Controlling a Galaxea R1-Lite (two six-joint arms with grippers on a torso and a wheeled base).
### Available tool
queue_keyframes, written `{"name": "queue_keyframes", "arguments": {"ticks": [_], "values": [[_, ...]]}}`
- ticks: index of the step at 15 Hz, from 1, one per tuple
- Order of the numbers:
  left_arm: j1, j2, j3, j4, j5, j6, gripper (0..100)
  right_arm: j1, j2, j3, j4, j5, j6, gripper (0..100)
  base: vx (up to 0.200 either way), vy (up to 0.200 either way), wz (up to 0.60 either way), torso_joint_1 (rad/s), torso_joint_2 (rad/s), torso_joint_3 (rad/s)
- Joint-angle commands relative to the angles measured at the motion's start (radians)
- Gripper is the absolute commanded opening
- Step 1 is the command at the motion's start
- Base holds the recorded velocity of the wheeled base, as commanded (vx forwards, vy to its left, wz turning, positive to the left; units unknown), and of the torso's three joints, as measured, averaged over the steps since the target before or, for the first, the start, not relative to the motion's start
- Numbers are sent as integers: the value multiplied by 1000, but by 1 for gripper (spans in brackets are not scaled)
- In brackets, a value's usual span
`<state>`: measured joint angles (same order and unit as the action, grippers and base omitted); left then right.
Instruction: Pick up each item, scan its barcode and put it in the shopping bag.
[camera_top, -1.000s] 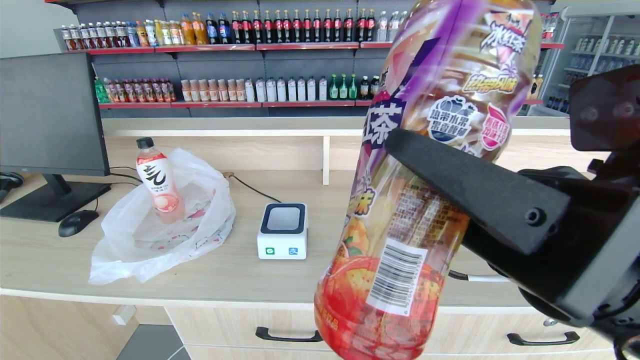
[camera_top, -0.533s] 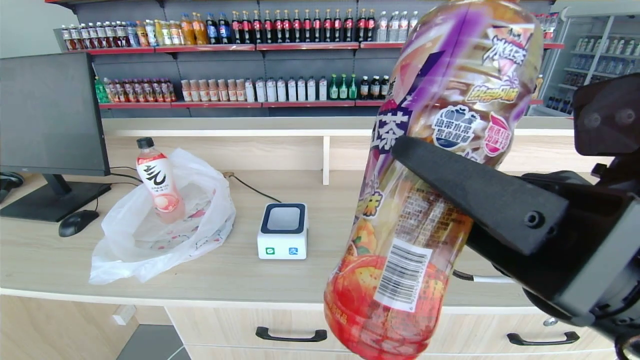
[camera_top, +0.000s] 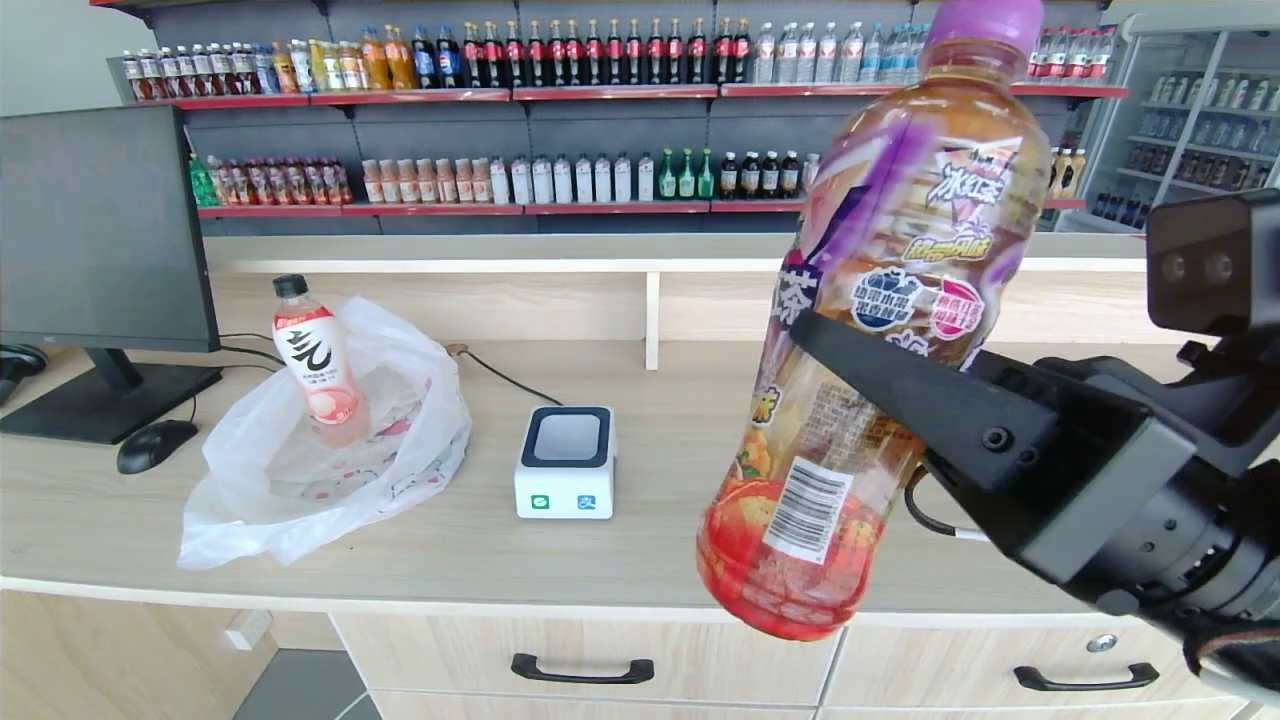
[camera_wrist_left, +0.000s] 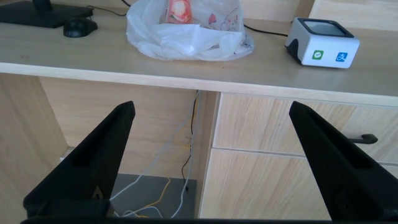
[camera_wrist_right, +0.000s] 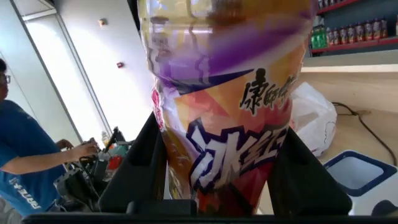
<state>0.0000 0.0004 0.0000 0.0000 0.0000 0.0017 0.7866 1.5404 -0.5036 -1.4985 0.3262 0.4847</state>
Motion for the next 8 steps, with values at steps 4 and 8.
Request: {"name": "queue_keyframes", "arguments": {"ticks": [4, 8], "values": [[0, 0, 0, 0, 0, 0, 100, -285, 106, 154, -2, -78, -213, 0, 0, 0, 0, 0, 0, 0], [0, 0, 0, 0, 0, 0, 100, -403, 165, 180, -57, -187, -429, 0, 0, 0, 0, 0, 0, 0]]}}
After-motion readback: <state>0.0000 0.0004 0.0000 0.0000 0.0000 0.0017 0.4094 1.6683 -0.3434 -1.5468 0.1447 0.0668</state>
